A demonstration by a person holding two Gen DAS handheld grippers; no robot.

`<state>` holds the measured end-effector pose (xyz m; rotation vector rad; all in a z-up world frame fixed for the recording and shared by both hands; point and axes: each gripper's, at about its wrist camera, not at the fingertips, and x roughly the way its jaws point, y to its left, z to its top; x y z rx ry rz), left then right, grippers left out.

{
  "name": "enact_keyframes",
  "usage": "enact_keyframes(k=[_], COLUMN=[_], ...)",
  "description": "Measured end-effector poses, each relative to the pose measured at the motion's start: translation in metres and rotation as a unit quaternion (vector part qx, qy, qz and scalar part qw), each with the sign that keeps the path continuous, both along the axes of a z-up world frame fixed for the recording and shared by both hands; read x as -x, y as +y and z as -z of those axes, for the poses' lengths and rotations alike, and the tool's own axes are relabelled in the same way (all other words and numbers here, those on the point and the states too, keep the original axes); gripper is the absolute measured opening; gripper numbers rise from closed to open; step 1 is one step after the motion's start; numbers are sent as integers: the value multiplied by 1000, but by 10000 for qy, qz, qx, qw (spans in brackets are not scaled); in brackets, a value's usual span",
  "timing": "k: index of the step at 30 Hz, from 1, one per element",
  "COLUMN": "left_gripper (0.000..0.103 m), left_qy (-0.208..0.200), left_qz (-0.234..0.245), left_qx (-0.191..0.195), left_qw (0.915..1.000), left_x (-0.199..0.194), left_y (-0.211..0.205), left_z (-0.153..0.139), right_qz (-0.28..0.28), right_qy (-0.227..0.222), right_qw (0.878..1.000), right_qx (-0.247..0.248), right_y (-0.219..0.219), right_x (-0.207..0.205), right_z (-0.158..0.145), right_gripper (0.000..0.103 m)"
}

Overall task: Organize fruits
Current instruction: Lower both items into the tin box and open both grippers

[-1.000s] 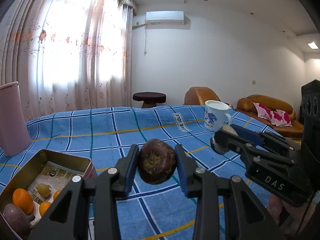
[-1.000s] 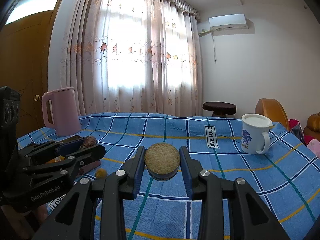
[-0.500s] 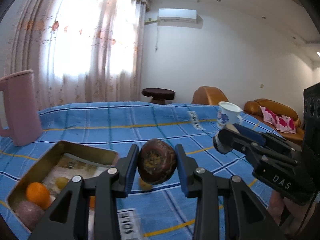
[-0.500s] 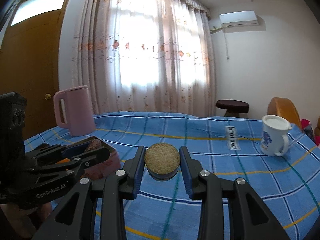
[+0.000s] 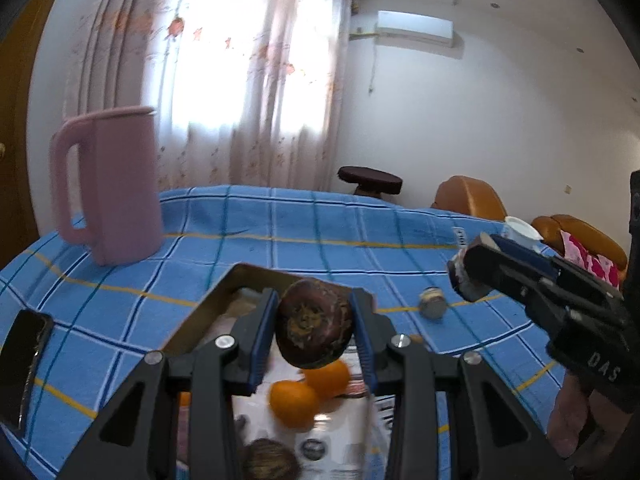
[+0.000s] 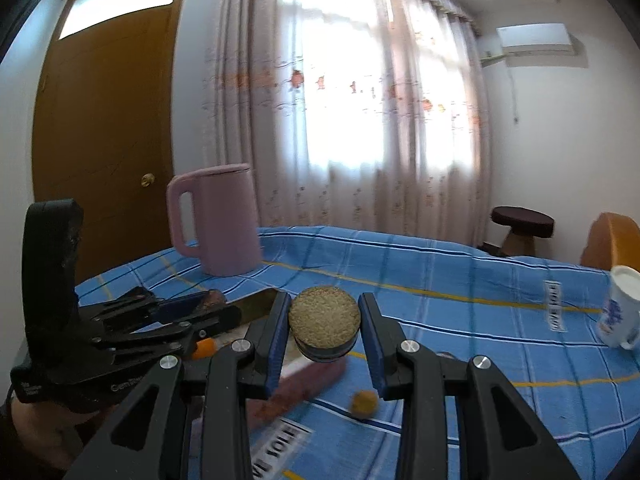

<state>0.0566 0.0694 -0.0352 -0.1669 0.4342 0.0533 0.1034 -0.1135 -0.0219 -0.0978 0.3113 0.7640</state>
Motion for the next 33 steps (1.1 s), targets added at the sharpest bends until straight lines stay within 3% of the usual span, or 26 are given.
enact_keyframes(k=[9,22,24,26,28,33], left_gripper=[38,41,51,81,87,96], left_qy=[187,401,348,263,101,-12], left_qz=[-369,-426,-494,-600,-631,-601], left_qx=[237,446,492,536,575,574], left_qw=[9989,9973,9970,9964,9963,9965], left_x=[5,2,4,8,15,22], left_y=[48,65,68,69,68,62], left_z=[10,25,25,23,20,15], right_qz=[-382,-627,-719,-696,-638,-309], right_qy=[196,345,454,350,211,-36], right_qw=[9988,9946,9933,9936,9943,9948], right_qx=[241,748,778,822,832,973], right_y=[53,92,93,94,88,46], right_x=[1,2,1,5,11,16], right_z=[20,43,45,43,39,28], right_gripper=[36,36,37,45,55,55])
